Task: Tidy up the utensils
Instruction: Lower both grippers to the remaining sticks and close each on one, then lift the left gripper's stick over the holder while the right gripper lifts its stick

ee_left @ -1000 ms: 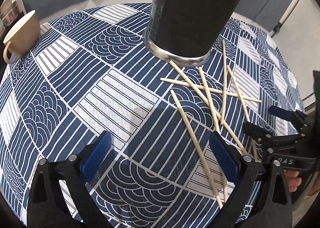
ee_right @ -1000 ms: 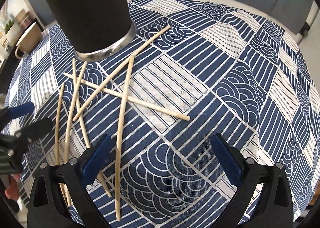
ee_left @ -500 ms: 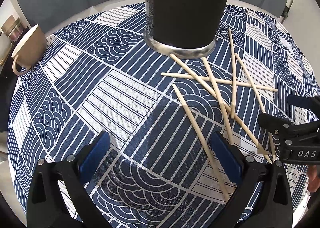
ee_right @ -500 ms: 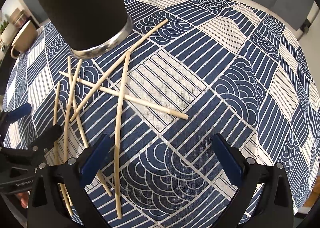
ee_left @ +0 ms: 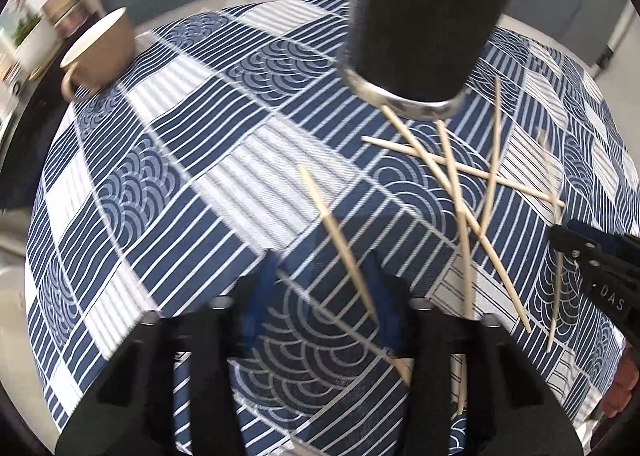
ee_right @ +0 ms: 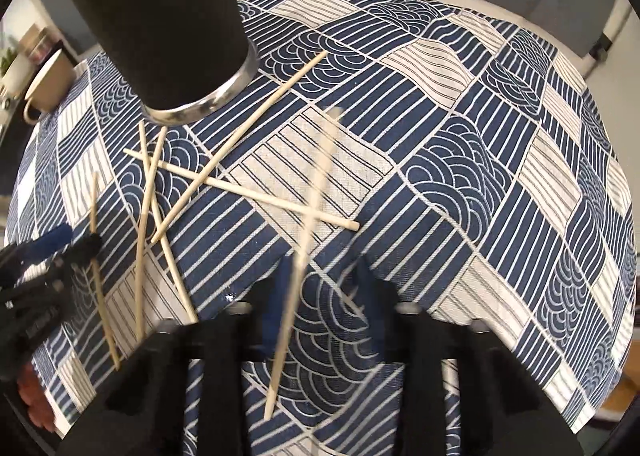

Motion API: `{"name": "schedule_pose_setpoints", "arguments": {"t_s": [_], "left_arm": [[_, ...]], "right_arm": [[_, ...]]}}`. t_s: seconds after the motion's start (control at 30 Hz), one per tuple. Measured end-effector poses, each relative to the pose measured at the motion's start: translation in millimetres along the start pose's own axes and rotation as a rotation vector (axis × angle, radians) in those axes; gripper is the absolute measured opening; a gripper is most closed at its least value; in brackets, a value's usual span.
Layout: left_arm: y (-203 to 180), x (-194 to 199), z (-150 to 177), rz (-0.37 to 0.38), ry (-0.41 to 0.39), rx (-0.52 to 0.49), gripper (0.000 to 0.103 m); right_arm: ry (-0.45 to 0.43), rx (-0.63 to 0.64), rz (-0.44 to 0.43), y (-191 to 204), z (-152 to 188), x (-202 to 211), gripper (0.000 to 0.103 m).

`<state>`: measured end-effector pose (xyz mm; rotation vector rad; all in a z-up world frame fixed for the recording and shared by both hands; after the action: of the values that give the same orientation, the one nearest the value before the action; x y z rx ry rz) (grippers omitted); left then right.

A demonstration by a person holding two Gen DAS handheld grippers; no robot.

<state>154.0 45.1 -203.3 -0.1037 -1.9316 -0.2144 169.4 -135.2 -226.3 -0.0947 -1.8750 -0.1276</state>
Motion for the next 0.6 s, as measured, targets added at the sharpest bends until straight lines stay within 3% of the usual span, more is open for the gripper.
{"name": "schedule_pose_setpoints", "arguments": {"t_s": [0.03, 0.07, 0.37, 0.6], "left_arm": [[4, 1, 2, -0.002, 0.008, 0.015, 0.012], [7, 2, 3, 0.006, 0.016, 0.029, 0.007], [25, 10, 20, 0.003, 0.048, 0.118, 0.005], [35, 27, 19, -0.037, 0.025, 0.148, 0.005]], "right_arm": [[0.007, 0.004, -0.006, -3, -1, 2, 0.006], [0.015, 0.004, -0.006, -5, -2, 1, 0.005], [0.066, -0.086, -0.049, -53, -9, 10, 0.005], [0.013, -0.126, -0.068, -80, -31, 36, 0.005]]}}
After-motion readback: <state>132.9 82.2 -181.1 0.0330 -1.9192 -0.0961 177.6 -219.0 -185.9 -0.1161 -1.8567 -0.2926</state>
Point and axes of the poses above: each gripper's, at about its wrist camera, not at the fingertips, and x roughly against the way its jaws point, y to its left, z to its underside, the point moved 7 cm from there along -x, roughly the way its jaws point, and after that the axes turned 11 degrees about -x, right-handed, at the moved point
